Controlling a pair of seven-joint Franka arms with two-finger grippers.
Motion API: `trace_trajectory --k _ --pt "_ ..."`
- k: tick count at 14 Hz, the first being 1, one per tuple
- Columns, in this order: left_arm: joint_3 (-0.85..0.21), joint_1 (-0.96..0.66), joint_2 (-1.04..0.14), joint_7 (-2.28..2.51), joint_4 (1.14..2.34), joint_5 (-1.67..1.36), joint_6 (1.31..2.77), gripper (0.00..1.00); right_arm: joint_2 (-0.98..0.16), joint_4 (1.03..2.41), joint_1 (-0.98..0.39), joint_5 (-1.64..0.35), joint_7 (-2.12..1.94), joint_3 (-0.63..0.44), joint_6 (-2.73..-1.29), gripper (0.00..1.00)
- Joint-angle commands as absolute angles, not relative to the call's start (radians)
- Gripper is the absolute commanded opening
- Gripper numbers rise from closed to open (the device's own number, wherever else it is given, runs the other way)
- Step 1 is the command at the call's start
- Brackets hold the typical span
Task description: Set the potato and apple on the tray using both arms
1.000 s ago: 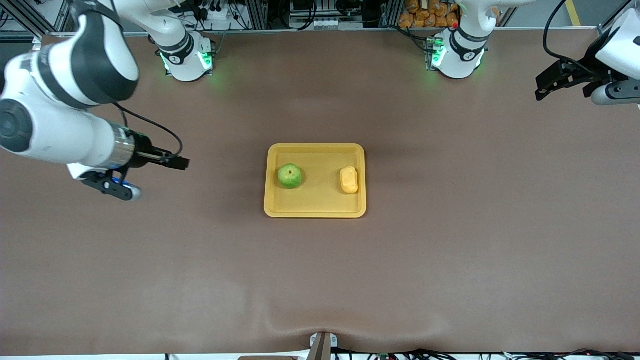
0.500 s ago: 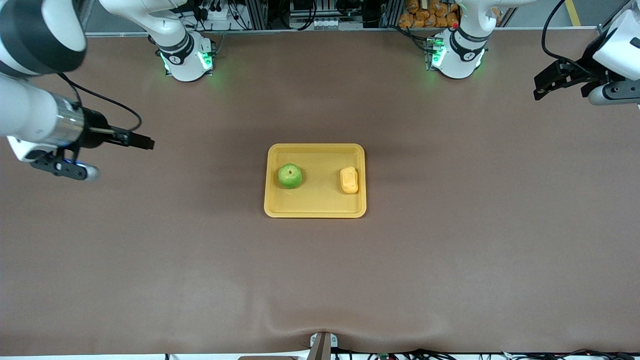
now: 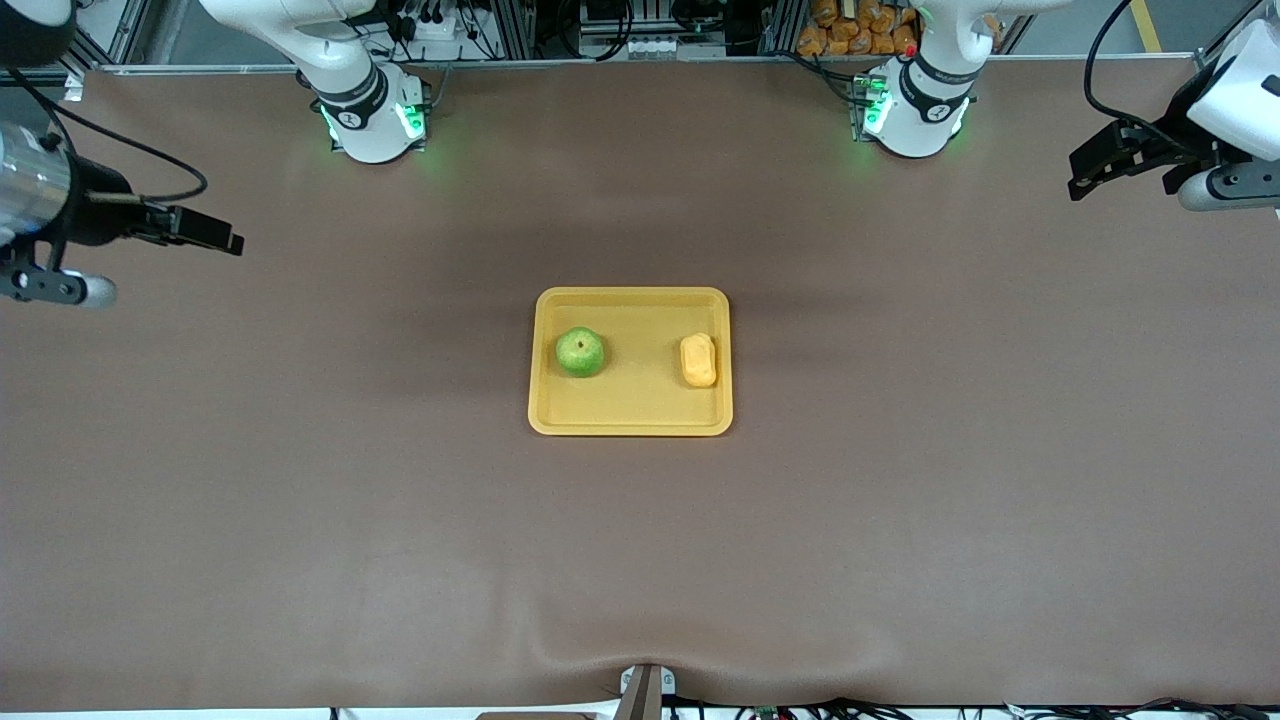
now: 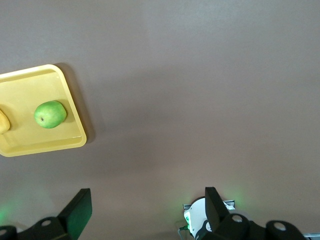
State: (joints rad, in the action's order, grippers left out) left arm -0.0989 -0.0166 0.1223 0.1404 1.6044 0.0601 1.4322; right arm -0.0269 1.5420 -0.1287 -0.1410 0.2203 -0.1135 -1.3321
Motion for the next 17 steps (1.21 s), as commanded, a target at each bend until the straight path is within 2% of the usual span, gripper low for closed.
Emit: trace_trajectory --k 1,3,6,9,13,17 --pt "-0.087 -0.02 0.144 0.132 1.618 0.041 1.434 1.0 0.041 1.591 -0.013 -0.126 0.163 -0.033 -1.322 1.0" --pt "-0.086 -0.018 0.144 0.132 1.62 0.043 1.434 1.0 0.084 1.614 0.028 -0.126 0.144 -0.011 -1.322 1.0" --pt "-0.086 -0.018 0.143 0.132 1.621 0.041 1.434 1.0 0.156 1.678 0.02 -0.123 0.141 -0.008 -1.333 1.0" --pt "-0.086 -0.018 0.143 0.13 1.62 0.043 1.434 1.0 0.178 1.674 -0.006 -0.074 0.115 -0.008 -1.333 1.0" --pt "-0.084 -0.018 0.141 0.13 1.621 0.041 1.434 1.0 0.161 1.634 -0.018 -0.052 0.097 -0.011 -1.367 1.0" --pt "-0.084 -0.018 0.141 0.126 1.623 0.041 1.434 1.0 0.097 1.577 -0.018 -0.057 0.094 -0.011 -1.394 1.0"
